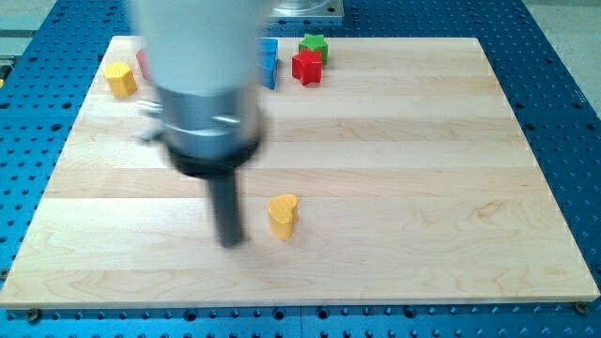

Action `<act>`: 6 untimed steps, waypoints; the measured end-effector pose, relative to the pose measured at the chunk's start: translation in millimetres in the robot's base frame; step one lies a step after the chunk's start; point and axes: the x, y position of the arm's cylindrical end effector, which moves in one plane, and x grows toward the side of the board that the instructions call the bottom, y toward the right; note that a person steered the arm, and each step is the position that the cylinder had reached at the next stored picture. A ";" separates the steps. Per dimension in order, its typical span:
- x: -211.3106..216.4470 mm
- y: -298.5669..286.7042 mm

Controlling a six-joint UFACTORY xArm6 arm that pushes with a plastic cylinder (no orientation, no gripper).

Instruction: Push the heart towards the center left of the board

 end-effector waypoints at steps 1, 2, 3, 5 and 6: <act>17.0 29.0; 37.7 108.3; -9.0 37.5; 5.1 58.7; 6.8 144.3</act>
